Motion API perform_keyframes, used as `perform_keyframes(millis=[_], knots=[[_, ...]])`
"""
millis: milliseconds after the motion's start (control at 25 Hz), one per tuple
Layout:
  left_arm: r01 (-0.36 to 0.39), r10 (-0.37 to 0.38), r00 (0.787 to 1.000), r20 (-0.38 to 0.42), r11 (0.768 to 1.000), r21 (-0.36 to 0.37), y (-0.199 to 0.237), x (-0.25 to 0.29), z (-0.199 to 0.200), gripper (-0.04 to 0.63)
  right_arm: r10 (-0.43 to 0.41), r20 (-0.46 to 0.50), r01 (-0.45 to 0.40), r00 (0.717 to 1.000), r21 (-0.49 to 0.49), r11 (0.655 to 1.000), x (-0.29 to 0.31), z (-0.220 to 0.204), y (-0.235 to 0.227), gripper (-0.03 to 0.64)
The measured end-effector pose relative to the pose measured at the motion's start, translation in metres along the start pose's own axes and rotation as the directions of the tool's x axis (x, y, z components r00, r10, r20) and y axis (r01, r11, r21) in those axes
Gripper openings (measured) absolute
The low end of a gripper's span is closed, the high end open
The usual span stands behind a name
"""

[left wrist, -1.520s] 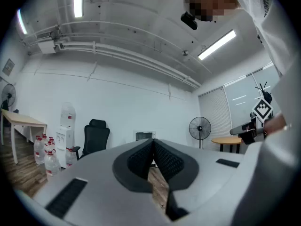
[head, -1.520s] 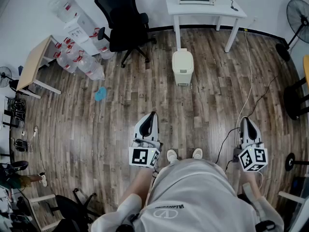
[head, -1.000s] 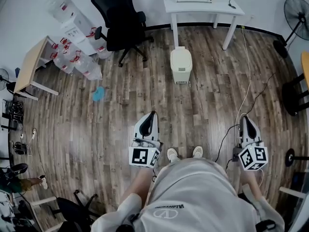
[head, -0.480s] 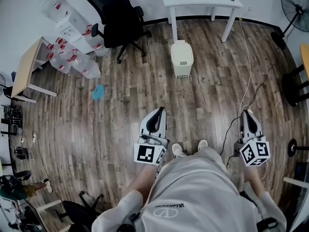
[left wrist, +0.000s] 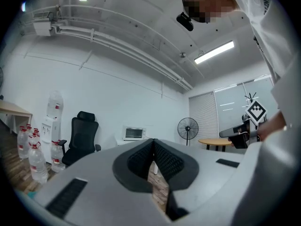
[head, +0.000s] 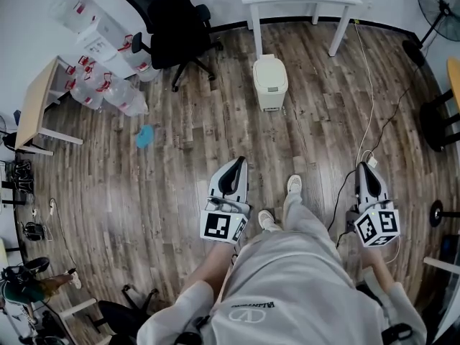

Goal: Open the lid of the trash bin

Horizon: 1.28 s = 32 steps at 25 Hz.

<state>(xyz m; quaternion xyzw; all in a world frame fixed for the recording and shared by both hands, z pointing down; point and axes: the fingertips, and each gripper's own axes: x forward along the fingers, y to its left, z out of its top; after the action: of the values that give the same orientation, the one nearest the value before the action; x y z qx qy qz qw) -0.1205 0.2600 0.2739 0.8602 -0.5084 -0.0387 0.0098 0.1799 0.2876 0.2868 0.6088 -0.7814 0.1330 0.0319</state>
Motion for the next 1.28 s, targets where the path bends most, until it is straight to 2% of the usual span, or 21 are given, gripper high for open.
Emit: perform_keyframes(millis=[360,1040,1280], knots=[[-0.022,0.022,1.0,0.004,1.0,0.018,0.005,0.049,0.001,0.002,0.037,-0.009,-0.037,0.999,0.014,0.999,0.048,0.003,-0.025,0.017],[-0.097,0.097,0.995,-0.003,0.995,0.038,0.01,0.2,0.002,0.002,0.188,-0.042,-0.187,0.981,0.01,0.982,0.19,0.044,-0.097,0.016],[-0.135,0.135,0.991,-0.003,0.99,0.033,0.019,0.216,-0.003,0.002,0.219,-0.068,-0.219,0.973,0.014,0.976,0.217,0.038,-0.105,0.016]])
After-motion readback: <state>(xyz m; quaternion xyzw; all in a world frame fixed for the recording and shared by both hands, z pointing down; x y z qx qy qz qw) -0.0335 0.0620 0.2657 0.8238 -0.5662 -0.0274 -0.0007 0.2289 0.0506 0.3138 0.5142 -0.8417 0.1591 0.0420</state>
